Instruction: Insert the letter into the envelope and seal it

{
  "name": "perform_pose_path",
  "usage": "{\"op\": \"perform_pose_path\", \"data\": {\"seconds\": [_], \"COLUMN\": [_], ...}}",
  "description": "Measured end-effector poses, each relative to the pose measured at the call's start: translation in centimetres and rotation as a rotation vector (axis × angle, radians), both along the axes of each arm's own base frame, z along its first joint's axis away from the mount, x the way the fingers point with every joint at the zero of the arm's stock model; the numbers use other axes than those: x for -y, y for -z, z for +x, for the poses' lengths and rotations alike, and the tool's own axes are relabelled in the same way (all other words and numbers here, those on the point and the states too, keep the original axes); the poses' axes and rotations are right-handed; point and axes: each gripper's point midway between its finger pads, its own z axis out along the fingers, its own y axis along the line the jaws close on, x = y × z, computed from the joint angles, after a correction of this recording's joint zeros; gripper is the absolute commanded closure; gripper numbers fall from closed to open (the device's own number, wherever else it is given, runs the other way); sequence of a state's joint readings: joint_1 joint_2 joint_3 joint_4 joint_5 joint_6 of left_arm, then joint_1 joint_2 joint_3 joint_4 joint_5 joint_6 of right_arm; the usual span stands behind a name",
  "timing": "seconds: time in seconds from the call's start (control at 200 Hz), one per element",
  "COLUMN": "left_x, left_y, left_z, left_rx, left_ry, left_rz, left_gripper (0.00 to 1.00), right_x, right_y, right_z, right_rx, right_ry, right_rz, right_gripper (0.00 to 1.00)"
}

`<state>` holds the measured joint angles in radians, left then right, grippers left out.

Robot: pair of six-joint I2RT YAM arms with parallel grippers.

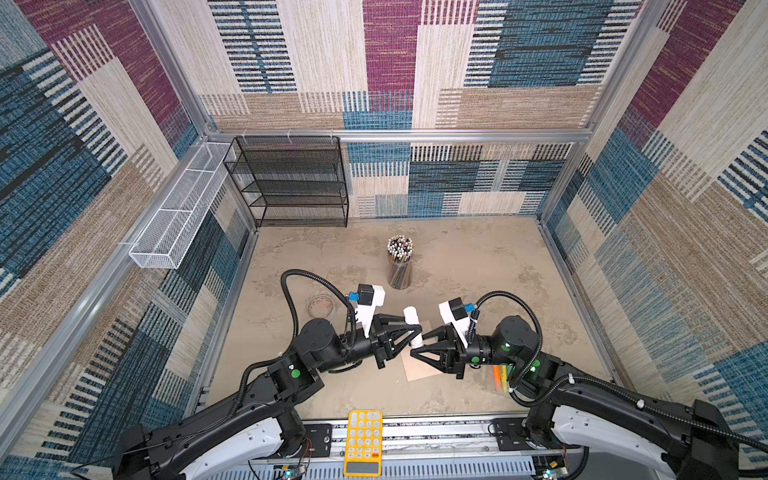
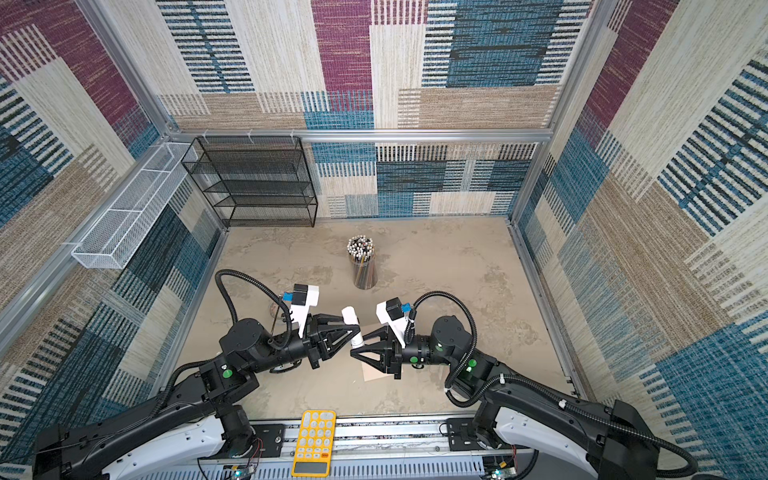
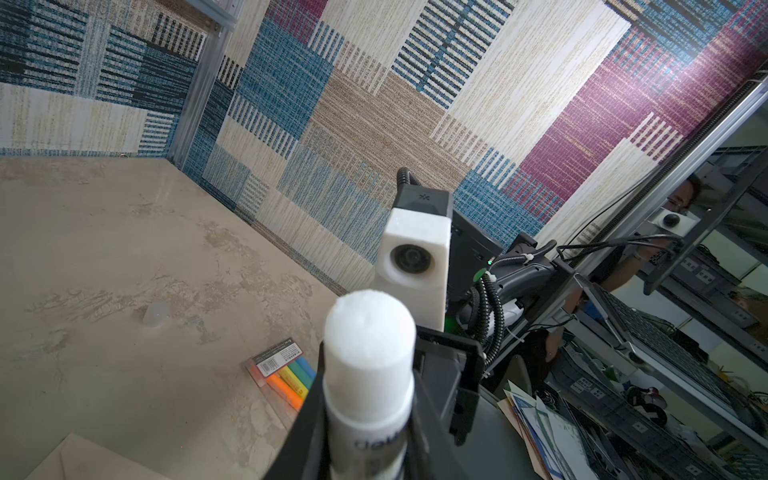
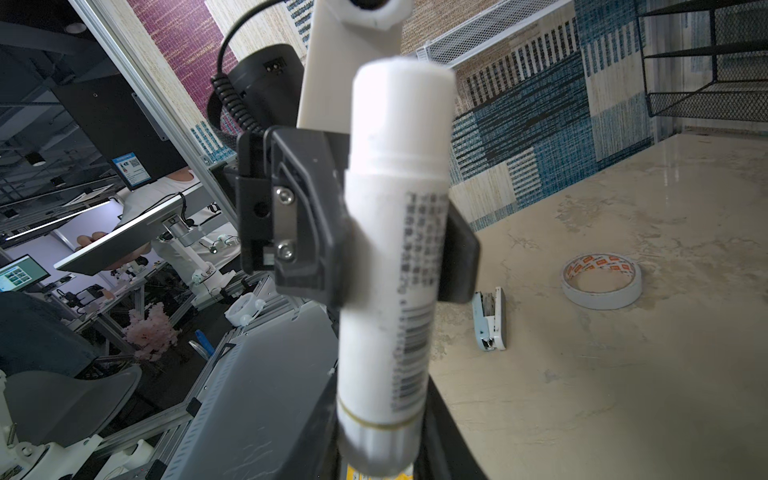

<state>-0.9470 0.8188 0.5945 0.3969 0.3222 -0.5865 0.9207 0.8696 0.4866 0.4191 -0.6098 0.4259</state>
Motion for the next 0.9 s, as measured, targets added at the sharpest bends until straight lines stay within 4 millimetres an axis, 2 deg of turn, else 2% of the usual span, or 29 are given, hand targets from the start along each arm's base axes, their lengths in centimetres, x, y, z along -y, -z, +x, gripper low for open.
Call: {"op": "perform_pose_path", "data": {"seconds": [0.306, 0.466, 0.601, 0.902], "left_x": [-0.5, -1.3, -1.6, -2.3], "left_y": [0.3, 0.6, 1.1, 3.3], "left_z": [1.2, 1.9, 2.6, 4.6], "left_rx": [-0.014, -0.026, -0.038, -0.07], "left_ry": [-0.095, -0.173, -0.23, -0.37], "left_rz": [0.03, 0.034, 0.049, 0.144], "left_gripper": [1.0, 1.0, 1.0, 1.0], "right_x": [0.0, 0.2, -0.6, -2.0], "right_y": [0.1, 0.2, 0.5, 3.1], "right_z": [1.5, 2.5, 2.8, 4.7], "right_rx": [-0.049, -0.064, -0.049, 0.005], "right_ry": [0.086, 0.184, 0.268, 0.459], "right_rz": [-0.067, -0.114, -0.189, -0.401], "right_gripper": [0.87, 0.87, 0.87, 0.88]}}
